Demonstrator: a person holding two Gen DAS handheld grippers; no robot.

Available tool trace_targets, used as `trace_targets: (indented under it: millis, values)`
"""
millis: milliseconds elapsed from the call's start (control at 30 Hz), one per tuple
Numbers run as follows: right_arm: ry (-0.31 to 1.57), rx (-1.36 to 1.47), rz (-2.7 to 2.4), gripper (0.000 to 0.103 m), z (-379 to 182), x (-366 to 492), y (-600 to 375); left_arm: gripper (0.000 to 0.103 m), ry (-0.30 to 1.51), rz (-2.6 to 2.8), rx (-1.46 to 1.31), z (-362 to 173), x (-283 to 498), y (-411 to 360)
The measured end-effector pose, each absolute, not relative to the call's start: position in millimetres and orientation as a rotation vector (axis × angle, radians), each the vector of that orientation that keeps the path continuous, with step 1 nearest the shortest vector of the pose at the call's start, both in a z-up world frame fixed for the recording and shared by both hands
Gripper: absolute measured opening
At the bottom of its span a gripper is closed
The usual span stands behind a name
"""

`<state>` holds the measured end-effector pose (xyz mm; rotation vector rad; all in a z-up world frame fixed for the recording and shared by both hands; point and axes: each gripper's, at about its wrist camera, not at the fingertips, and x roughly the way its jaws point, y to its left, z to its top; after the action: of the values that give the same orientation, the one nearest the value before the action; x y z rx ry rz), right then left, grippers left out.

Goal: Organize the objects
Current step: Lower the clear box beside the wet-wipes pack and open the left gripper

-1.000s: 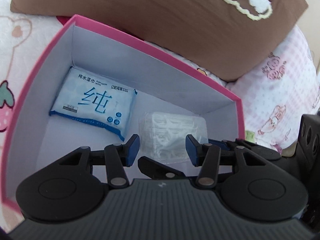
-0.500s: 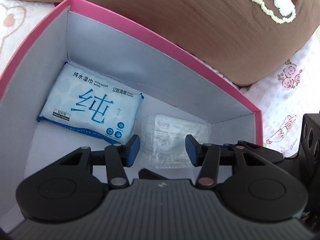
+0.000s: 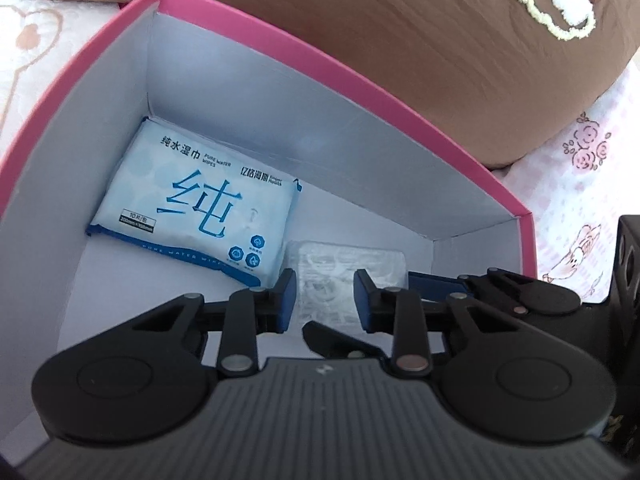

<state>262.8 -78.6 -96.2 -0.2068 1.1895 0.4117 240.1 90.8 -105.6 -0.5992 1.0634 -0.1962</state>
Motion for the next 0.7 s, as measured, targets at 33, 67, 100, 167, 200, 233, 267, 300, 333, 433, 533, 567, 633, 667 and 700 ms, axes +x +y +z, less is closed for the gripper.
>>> trace_targets:
  millis: [33,67,100,167,200,233,267,300,333,433,533,567,633,667,700]
  values:
    - [1.177,-0.219,0.411,0.083,-95,261,-78,0.03,1.056,-0.194,-0.6,-103,239,91]
    - [1.161,-0.227,0.404,0.079,-92,260,-77,0.03,1.049,-0.19,-0.599,-101,237,92]
    - [1.153,-0.225,0.395,0.076,-91,259,-78,0.03,1.046,-0.186,-0.596,-99,236,91]
    - [1.156,-0.182,0.361,0.07,-89,263,-82,0.03,1.035,-0.178,-0.592,-93,235,91]
    - [1.148,-0.164,0.337,0.068,-89,265,-85,0.03,1.026,-0.173,-0.588,-91,237,94]
    - [1.138,-0.151,0.318,0.068,-88,266,-87,0.03,1.02,-0.17,-0.581,-88,235,93]
    - [1.127,-0.145,0.307,0.068,-88,268,-88,0.03,1.016,-0.163,-0.571,-85,232,94]
    - [1.115,-0.145,0.3,0.068,-88,267,-89,0.03,1.013,-0.157,-0.562,-82,230,96]
    - [1.111,-0.147,0.3,0.068,-88,269,-90,0.03,1.011,-0.152,-0.551,-79,228,97]
    - [1.137,-0.145,0.34,0.069,-86,263,-93,0.03,1.005,-0.143,-0.521,-75,227,102]
    - [1.118,-0.227,0.385,0.077,-84,244,-86,0.03,1.017,-0.143,-0.49,-76,226,105]
    - [1.114,-0.276,0.4,0.079,-85,240,-82,0.03,1.023,-0.142,-0.494,-78,226,105]
    - [1.111,-0.375,0.406,0.079,-91,234,-74,0.03,1.019,-0.132,-0.508,-81,227,108]
    - [1.119,-0.405,0.393,0.076,-95,232,-72,0.03,1.018,-0.124,-0.517,-82,227,110]
    - [1.132,-0.42,0.372,0.072,-99,233,-70,0.03,1.02,-0.123,-0.525,-82,227,112]
